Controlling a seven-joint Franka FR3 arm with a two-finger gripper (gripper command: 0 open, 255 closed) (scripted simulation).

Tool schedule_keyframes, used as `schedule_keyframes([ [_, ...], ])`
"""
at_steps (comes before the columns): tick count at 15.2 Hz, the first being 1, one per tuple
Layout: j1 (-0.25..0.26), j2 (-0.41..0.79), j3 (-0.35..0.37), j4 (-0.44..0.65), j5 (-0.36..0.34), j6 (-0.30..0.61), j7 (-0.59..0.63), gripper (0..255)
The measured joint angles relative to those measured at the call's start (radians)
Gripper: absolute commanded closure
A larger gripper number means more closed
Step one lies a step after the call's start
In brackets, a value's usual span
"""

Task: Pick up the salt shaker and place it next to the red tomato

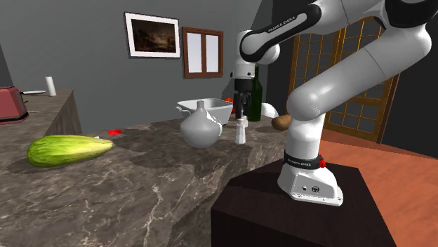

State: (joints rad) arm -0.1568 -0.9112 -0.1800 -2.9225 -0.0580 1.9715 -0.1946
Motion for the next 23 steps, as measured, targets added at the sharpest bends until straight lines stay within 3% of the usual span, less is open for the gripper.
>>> schedule_keyframes([
  [4, 0.002, 0.025, -0.003, -0.046, -0.002, 0.071, 0.001, 0],
  [10, 0.002, 0.027, -0.003, -0.055, -0.001, 0.082, 0.002, 0],
  [11, 0.002, 0.027, -0.003, -0.055, -0.001, 0.082, 0.002, 255],
  [23, 0.002, 0.02, -0.002, -0.041, -0.001, 0.062, 0.002, 255],
])
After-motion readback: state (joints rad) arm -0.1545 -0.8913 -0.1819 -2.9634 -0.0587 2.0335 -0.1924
